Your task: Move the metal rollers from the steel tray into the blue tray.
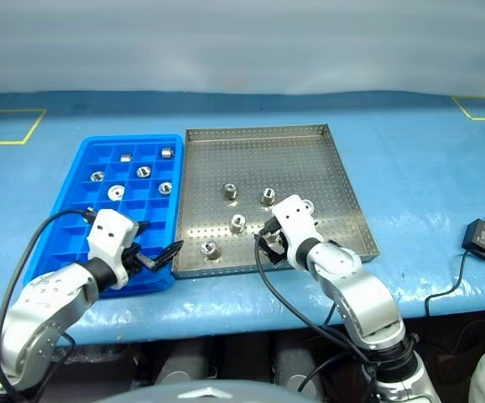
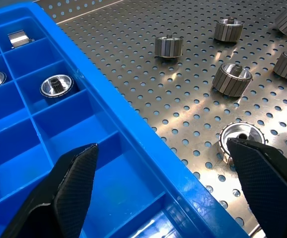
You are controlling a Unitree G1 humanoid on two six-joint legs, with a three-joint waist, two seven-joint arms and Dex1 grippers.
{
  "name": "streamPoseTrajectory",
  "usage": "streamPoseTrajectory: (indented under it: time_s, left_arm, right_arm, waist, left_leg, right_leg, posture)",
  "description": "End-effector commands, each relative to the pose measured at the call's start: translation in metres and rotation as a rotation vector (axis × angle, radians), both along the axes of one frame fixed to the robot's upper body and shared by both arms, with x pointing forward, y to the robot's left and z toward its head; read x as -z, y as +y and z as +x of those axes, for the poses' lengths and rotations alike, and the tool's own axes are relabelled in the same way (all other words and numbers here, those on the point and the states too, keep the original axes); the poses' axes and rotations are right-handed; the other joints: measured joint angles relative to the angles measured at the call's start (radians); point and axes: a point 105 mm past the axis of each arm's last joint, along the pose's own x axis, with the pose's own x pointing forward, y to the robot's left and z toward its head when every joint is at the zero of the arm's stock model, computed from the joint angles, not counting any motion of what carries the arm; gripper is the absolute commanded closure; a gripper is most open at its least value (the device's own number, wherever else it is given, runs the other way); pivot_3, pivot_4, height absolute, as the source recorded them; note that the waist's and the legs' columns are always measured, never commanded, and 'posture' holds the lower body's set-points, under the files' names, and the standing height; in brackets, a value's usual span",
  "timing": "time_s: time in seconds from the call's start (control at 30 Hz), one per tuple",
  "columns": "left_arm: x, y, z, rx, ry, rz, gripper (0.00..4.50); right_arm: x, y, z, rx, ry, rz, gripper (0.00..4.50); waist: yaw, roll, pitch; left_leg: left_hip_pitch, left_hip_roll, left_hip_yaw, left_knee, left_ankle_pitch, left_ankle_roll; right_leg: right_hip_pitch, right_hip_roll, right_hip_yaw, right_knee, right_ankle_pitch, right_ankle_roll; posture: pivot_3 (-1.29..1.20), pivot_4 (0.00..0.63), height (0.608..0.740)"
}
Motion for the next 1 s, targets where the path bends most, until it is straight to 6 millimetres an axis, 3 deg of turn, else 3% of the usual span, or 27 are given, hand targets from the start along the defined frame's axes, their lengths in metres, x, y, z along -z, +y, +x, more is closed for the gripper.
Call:
streamPoseTrajectory:
  time_s: [0.03,0.83,1.0]
  left_arm:
    - [-0.0148,-0.0043,-0.0006,0.018,-0.058,-0.006,0.00]
    - [-0.0154,-0.0072,-0.0016,0.041,-0.050,-0.007,0.00]
    - [-0.0230,-0.0087,0.0004,0.048,-0.082,-0.031,0.00]
  right_arm:
    - [-0.0083,0.0015,0.0001,-0.008,-0.035,-0.002,0.01]
    - [-0.0064,0.0044,-0.0025,-0.026,-0.029,-0.009,0.01]
    - [-0.0070,0.0041,-0.0029,-0.014,-0.032,0.002,0.01]
  waist:
    - [0.000,0.000,0.000]
    - [0.000,0.000,0.000]
    - [-0.001,0.000,0.000]
  left_leg:
    - [0.000,0.000,0.000,0.000,0.000,0.000]
    - [0.000,0.000,0.000,0.000,0.000,0.000]
    - [0.000,0.000,0.000,0.000,0.000,0.000]
  right_leg:
    - [0.000,0.000,0.000,0.000,0.000,0.000]
    - [0.000,0.000,0.000,0.000,0.000,0.000]
    - [0.000,0.000,0.001,0.000,0.000,0.000]
  posture:
    - [0.10,0.150,0.740]
    - [0.10,0.150,0.740]
    - [0.08,0.150,0.740]
